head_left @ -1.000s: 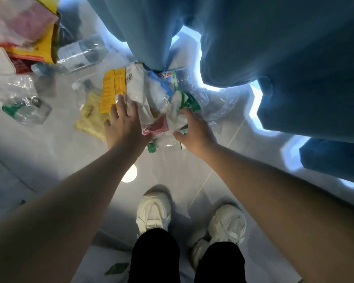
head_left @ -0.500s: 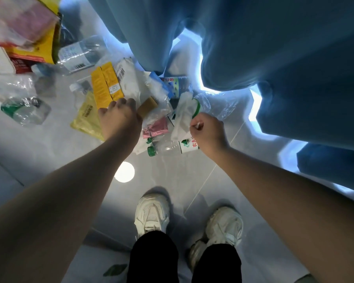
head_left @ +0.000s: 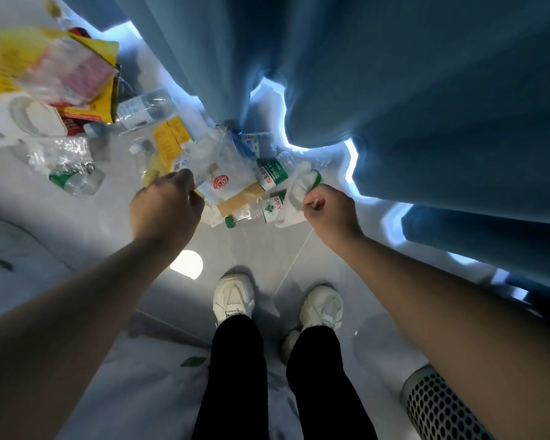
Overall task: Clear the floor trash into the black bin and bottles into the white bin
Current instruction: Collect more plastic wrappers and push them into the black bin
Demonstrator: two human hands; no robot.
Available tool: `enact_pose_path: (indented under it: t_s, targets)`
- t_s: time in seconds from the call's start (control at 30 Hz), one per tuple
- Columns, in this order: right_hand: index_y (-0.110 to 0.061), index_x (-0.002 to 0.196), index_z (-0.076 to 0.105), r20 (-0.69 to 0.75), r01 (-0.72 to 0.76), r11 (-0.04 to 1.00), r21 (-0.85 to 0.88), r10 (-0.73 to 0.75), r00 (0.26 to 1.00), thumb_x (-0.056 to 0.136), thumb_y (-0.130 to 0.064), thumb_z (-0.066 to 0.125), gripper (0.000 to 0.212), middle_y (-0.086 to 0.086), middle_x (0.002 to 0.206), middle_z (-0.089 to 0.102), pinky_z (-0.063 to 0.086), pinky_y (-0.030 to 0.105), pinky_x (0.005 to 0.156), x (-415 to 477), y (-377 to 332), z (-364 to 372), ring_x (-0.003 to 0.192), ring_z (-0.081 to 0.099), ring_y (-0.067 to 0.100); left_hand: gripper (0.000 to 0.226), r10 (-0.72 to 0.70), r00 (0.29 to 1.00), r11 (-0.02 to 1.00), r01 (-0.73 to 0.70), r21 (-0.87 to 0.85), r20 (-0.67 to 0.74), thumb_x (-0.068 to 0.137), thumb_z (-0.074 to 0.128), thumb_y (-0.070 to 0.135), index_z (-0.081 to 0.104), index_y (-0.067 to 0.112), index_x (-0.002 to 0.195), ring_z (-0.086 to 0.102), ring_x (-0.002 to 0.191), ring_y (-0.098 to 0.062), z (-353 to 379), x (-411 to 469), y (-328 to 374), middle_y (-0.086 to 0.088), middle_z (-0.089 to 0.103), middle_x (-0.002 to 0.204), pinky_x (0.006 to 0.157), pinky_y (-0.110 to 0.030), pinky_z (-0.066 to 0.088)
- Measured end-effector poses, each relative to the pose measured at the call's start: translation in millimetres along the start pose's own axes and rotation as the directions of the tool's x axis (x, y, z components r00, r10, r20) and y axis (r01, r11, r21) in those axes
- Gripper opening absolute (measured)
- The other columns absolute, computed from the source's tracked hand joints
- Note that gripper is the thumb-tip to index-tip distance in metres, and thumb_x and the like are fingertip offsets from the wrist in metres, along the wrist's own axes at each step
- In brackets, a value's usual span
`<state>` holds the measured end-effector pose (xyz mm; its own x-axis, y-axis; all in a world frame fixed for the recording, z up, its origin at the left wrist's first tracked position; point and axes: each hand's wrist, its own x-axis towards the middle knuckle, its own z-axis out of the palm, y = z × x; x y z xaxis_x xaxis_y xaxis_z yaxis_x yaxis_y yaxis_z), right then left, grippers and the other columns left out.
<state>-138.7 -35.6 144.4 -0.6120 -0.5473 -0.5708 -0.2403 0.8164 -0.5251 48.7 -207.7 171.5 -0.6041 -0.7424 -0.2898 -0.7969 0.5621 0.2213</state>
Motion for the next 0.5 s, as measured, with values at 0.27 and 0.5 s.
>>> enact_pose_path:
  t_s: [0.27, 0.5]
  targets:
    - [-0.022, 0.076, 0.058, -0.08, -0.045, 0.997, 0.07, 0.051, 0.995, 0.083, -0.007, 0.06, 0.017, -0.012, 0.07, 0.058, 0.034, 0.008, 0.056, -71, -8, -42, 0.069, 0.053, 0.009, 0.009, 0.171, 0.983, 0.984, -0.174, 0.033, 0.068, 0.084, 0.057, 0.012, 0.052, 0.008, 0.077, 0.041, 0.059, -0.025, -63, -31, 37, -0.013, 0.064, 0.077, 0.052, -0.026, 0.027]
    - [-0.019, 0.079, 0.061, -0.156, -0.119, 0.983, 0.137, 0.14, 0.978, 0.084, -0.009, 0.057, 0.012, -0.008, 0.076, 0.062, 0.038, 0.021, 0.065, -123, 33, -81, 0.074, 0.056, 0.013, 0.013, 0.411, 0.896, 0.891, -0.434, 0.135, 0.167, 0.084, 0.061, 0.014, 0.053, 0.008, 0.076, 0.059, 0.058, -0.033, -80, -66, 91, -0.012, 0.065, 0.072, 0.049, -0.023, 0.032]
